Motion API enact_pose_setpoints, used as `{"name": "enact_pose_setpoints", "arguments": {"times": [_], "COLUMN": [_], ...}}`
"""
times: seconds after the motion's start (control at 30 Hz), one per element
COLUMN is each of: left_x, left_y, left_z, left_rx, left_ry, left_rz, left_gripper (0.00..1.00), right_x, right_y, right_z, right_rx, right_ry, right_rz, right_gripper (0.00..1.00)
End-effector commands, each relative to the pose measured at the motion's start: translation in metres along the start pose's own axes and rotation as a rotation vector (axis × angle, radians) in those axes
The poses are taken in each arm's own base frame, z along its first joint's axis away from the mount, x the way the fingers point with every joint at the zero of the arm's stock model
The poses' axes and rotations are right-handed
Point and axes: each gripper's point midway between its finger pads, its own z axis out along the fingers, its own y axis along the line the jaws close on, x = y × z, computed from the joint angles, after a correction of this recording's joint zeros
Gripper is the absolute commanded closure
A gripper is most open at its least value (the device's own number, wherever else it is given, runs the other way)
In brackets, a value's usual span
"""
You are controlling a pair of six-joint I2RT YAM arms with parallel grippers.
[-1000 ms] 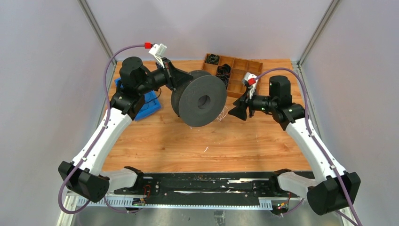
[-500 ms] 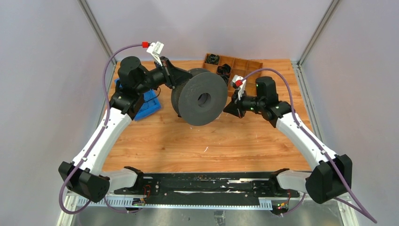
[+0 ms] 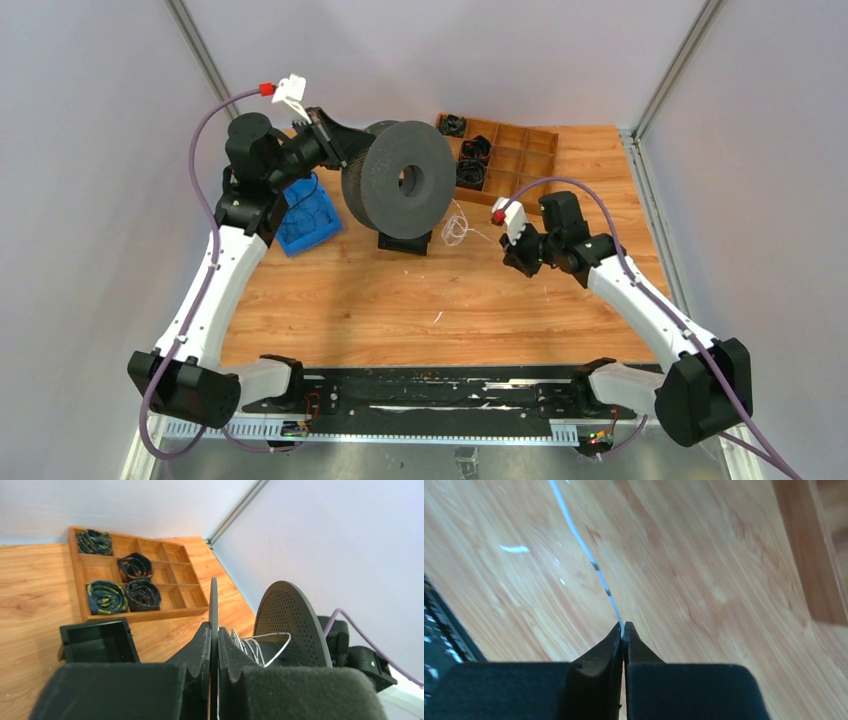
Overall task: Wrap the cables
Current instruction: Wrap the cable around the cable reel.
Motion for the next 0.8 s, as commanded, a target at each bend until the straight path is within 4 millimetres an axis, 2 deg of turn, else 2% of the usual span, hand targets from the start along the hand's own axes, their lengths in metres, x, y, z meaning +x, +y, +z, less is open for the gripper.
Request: {"name": "enact_pose_setpoints", "arguments": {"times": [0.0,0.2,0.5,0.57,0.63,0.77], "left_x": [-0.054,-0.068,-0.072,-0.072,-0.071,-0.07], "left_y": [-0.018,-0.012,-0.005,-0.004,-0.004,-0.003], "left_z": [-0.018,-0.028,-0.031,-0.031,-0.03,-0.03], "left_rx": [0.018,0.008,-0.019,-0.02,-0.019,-0.02], "left_ry": [-0.151,-0.192,-0.2,-0.198,-0.193,-0.188], "left_rz": [0.011,-0.012,0.004,0.008,0.017,0.028], "left_gripper": [1.0,1.0,1.0,1.0,1.0,1.0], "right_x": [0.065,0.111,0.153,0.158,0.154,0.122], "right_y": [-0.02,-0.068,-0.123,-0.124,-0.114,-0.073], "right_z": [-0.007,-0.035,-0.094,-0.099,-0.097,-0.088], "right_rx": [0.105,0.254,0.464,0.47,0.416,0.207], "right_ry": [0.278,0.403,0.513,0.534,0.515,0.358], "right_rz": [-0.089,-0.012,0.105,0.096,0.073,0.048], "right_gripper": [0.99,0.99,0.99,0.99,0.97,0.84]}}
